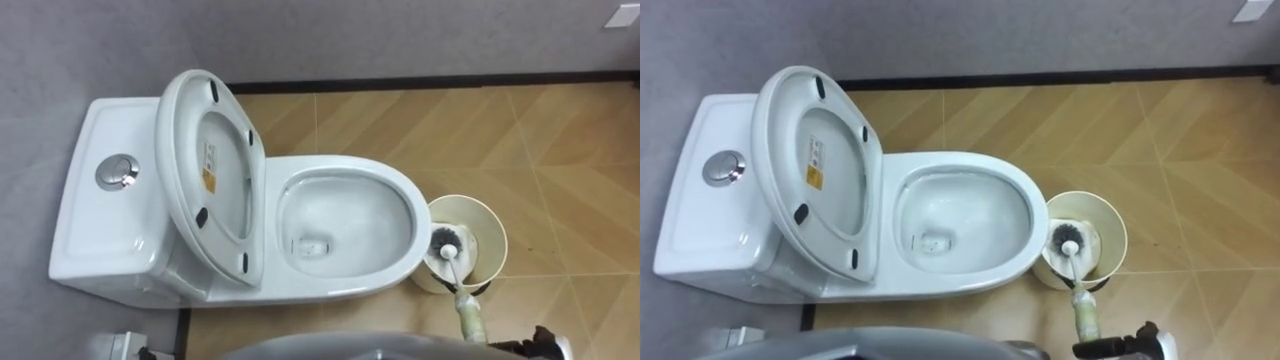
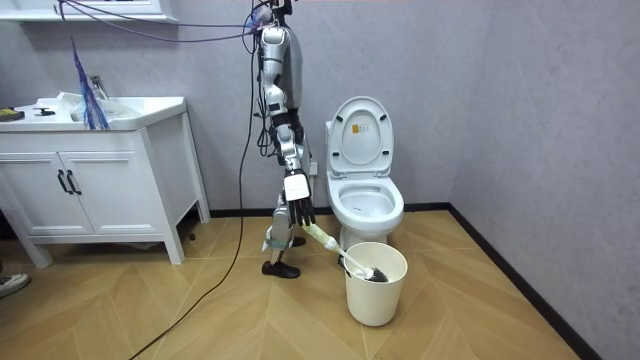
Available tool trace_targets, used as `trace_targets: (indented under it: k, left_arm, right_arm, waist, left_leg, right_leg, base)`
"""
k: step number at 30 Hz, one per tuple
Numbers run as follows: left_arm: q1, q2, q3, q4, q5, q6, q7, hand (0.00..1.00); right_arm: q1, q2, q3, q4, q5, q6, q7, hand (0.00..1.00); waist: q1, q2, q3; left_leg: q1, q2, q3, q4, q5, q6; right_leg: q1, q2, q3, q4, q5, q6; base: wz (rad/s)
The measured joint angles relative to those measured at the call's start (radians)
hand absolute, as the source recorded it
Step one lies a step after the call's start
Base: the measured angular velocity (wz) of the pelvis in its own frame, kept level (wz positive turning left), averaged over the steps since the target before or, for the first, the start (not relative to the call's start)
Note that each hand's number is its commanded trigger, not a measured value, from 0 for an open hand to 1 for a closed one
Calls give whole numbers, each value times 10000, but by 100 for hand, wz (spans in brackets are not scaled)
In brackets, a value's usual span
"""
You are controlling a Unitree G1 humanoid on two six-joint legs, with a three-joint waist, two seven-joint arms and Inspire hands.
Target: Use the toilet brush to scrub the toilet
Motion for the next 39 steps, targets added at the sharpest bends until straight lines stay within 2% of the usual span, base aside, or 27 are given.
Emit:
trace_targets:
  k: [2, 8, 11, 17, 21, 23, 27, 30, 32, 39]
  left_arm:
    - [12, 0, 6, 3, 17, -149, 0, 0]
    - [-237, 2, 10, 7, -25, -361, 50, 0]
    - [-648, 3, 2, 75, -72, -544, 240, 0]
    - [-1477, 21, -55, 116, -1178, -1016, 492, 0]
    - [-2194, 6, -450, 486, -1415, -1189, 645, 0]
    - [-2522, -47, -900, 507, -1409, -1228, 651, 0]
    - [-3233, -59, -1254, 498, -1804, -1379, 654, 0]
    - [-3789, -71, -1605, 412, -2192, -1420, 695, 0]
    - [-3863, -70, -1926, 199, -2417, -1472, 704, 0]
    - [-3995, -201, -2227, -627, -3101, -1497, 904, 0]
  right_arm:
    - [-118, 1, 8, 8, 20, -125, -95, 0]
    - [-548, 0, -4, 159, 44, -240, -392, 0]
    - [-827, -3, 2, 269, 182, -315, -532, 0]
    - [-1729, -14, 187, 885, 396, -331, -556, 0]
    - [-2324, -50, 473, 1448, 704, -362, -675, 0]
    - [-2753, -77, 591, 1692, 778, -399, -688, 0]
    - [-3388, -131, 840, 1864, 1052, -447, -728, 0]
    - [-3643, -188, 1120, 1961, 1987, -448, -712, 0]
    - [-3764, -208, 1128, 2132, 2762, -413, -635, 0]
    - [-4083, -449, 1423, 2138, 3689, -307, -250, 0]
  waist:
    - [9, -9, -28]
    - [-7, -3, -25]
    - [22, 63, 25]
    - [120, 170, 109]
    - [263, 145, 145]
    - [284, 205, 248]
    - [387, 238, 326]
    - [421, 211, 410]
    - [485, 208, 425]
    - [565, 275, 453]
  left_leg:
    - [-187, 1, 21, 29, 3, 0]
    - [-860, -8, -174, 278, 7, 6]
    - [-1415, 12, -262, 651, 5, 9]
    - [-2836, 111, -387, 1344, 7, 13]
    - [-3736, 158, -450, 1774, 29, 50]
    - [-4438, 156, -514, 2159, 70, 119]
    - [-5647, 151, -586, 2863, 68, 207]
    - [-6574, -20, -893, 3513, 17, 286]
    - [-7143, -30, -906, 3906, -37, 347]
    - [-8747, -129, -897, 5082, -94, 420]
  right_leg:
    - [-184, -4, -14, 29, 13, -5]
    - [-732, -29, -172, 194, 35, -11]
    - [-1152, -56, -296, 402, 37, -15]
    - [-2458, -65, -311, 1015, 77, -84]
    - [-3396, -104, -344, 1583, 76, -95]
    - [-4070, -186, -426, 2061, 55, -121]
    - [-5289, -315, -410, 2849, -59, -236]
    - [-6219, -565, -500, 3755, -405, -288]
    - [-6847, -714, -437, 4427, -645, -288]
    - [-8574, -1054, -312, 5900, -922, -392]
  base:
    - [0]
    - [7]
    - [14]
    - [2]
    - [1]
    - [13]
    - [7]
    - [26]
    - [18]
    - [4]
